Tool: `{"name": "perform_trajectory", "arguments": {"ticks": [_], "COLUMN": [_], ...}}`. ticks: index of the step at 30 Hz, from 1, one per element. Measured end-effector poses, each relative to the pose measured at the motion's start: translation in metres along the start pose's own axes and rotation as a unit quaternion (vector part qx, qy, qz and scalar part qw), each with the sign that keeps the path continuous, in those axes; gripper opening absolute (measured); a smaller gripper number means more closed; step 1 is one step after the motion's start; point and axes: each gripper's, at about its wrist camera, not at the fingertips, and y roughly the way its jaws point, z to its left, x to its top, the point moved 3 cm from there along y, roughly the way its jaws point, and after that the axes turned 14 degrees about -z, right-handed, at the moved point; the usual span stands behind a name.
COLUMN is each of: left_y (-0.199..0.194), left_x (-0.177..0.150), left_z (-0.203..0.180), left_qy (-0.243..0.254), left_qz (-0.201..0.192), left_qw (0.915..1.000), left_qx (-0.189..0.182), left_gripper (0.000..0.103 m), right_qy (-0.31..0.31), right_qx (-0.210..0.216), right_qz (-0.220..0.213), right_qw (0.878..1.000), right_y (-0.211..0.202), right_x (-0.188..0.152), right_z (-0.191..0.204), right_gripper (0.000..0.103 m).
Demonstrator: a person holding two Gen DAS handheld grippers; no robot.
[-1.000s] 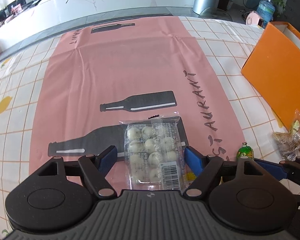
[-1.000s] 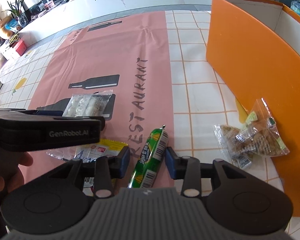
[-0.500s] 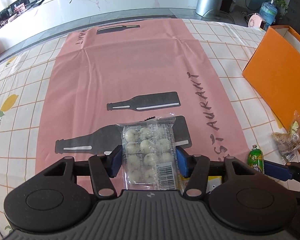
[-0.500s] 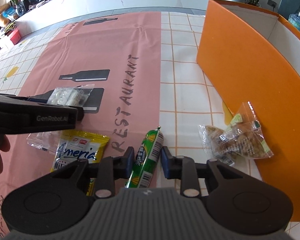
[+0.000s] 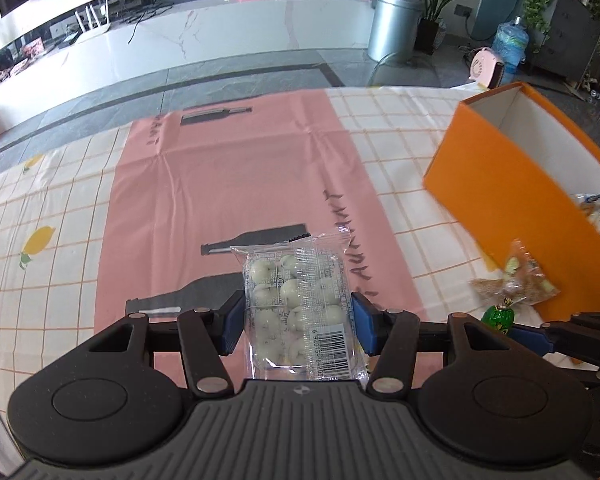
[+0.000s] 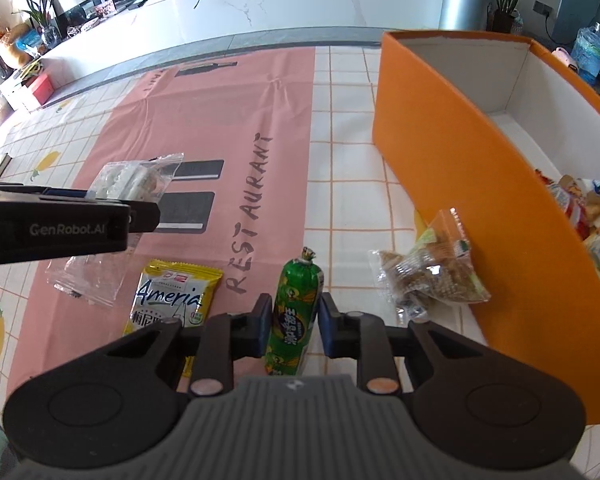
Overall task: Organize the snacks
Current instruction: 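Lift and carry the egg-snack tray and green stick over the orange box with both tools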
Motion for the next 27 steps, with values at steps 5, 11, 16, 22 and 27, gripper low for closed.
{"name": "perform_trajectory", "arguments": {"ticks": [5,11,16,22,27], "left_y": [-0.025,-0.048,-0.055,-0.051,-0.037], "left_x": [0.021,0.045,0.065,0.084,0.096], "left_z": [-0.024,-0.063,-0.099,-0.144,-0.183], "left_qy": [0.011,0.036,0.063,0.088,0.102], "left_qz": [-0.024,-0.052,-0.07,-0.078,-0.07], "left_qw": [0.9993,0.9963,0.9919,0.9855,0.9791], "left_qx": [-0.028,-0.057,-0.084,-0.122,-0.161], "left_gripper": [0.063,0.062,0.062,0.062,0.062], "right_qy": [0.0,-0.03,-0.04,-0.054,-0.065], "right_qx": [0.009,-0.004,-0.02,-0.054,-0.078], "right_qz": [-0.021,-0.053,-0.073,-0.082,-0.068], "right_qw": [1.0,0.998,0.996,0.994,0.993], "right_y": [-0.03,-0.066,-0.091,-0.107,-0.104], "right_x": [0.014,0.038,0.062,0.086,0.099], "right_z": [-0.014,-0.038,-0.072,-0.118,-0.151], "right_gripper": [0.02,0.02,0.02,0.02,0.02]}}
